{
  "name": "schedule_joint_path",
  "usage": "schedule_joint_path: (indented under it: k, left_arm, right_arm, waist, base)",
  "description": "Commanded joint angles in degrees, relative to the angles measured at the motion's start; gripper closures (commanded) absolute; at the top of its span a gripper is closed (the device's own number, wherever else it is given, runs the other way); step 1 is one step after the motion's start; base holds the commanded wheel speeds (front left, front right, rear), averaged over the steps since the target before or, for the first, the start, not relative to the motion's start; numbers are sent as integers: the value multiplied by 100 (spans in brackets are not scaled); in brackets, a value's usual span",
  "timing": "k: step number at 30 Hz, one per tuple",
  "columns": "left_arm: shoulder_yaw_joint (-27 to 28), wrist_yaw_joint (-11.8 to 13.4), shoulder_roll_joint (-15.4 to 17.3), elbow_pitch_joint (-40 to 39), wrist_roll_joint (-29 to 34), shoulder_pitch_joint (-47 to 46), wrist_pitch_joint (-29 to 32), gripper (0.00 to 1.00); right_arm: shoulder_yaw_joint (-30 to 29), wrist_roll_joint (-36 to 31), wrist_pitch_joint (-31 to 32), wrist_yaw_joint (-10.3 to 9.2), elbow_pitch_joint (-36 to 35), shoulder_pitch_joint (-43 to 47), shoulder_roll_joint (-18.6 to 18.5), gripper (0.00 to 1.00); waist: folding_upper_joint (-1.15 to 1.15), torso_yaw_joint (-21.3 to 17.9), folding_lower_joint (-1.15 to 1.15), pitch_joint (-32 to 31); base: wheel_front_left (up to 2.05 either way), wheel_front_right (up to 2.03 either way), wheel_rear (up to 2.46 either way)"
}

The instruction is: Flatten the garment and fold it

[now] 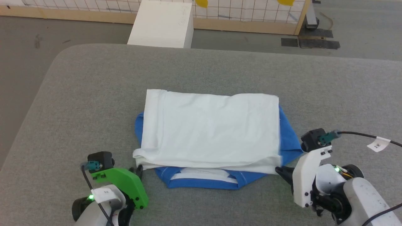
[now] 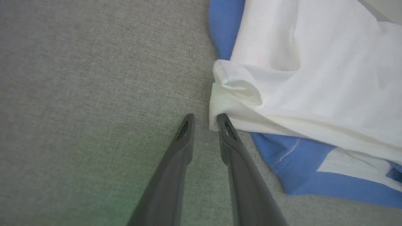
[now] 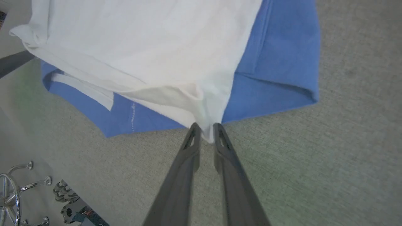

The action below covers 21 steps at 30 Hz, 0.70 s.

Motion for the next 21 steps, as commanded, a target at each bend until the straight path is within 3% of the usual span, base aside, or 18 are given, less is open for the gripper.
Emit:
schedule_joint_path:
  k: [1, 7, 10, 12, 15, 21]
  left_arm:
    - [57, 226, 217, -38, -55, 125, 294, 0]
    - [159, 600, 607, -707, -100, 374, 870, 0]
    - [459, 862, 810, -1290, -57, 467, 685, 0]
    - [697, 973, 909, -1640, 27, 485, 338, 0]
    - [999, 925, 930, -2105, 156, 472, -429, 0]
    - [1195, 501, 910, -2564, 709, 411, -2174, 0]
  right_arm:
    - [-92, 129, 167, -11, -261, 189, -153, 0]
    - [-629, 437, 558, -11, -982, 466, -336, 0]
    - [-1272, 516, 581, -11, -1295, 421, -211, 0]
    - [-1519, 365, 604, -11, -1415, 296, -176, 0]
    - [-1695, 172, 648, -11, -1402, 38, -19, 0]
    - [-1348, -330, 847, -11, -865, -539, 172, 0]
  waist:
    - [0, -2, 1, -111]
    - [0, 0, 1, -274]
    - [0, 15, 1, -274]
    - [0, 11, 1, -239]
    - [0, 8, 1, -154]
    - [0, 60, 1, 143]
  base:
    - [0, 0, 0]
    - [0, 0, 0]
    - [0, 0, 0]
    - [0, 0, 0]
    - [0, 0, 0]
    - [0, 0, 0]
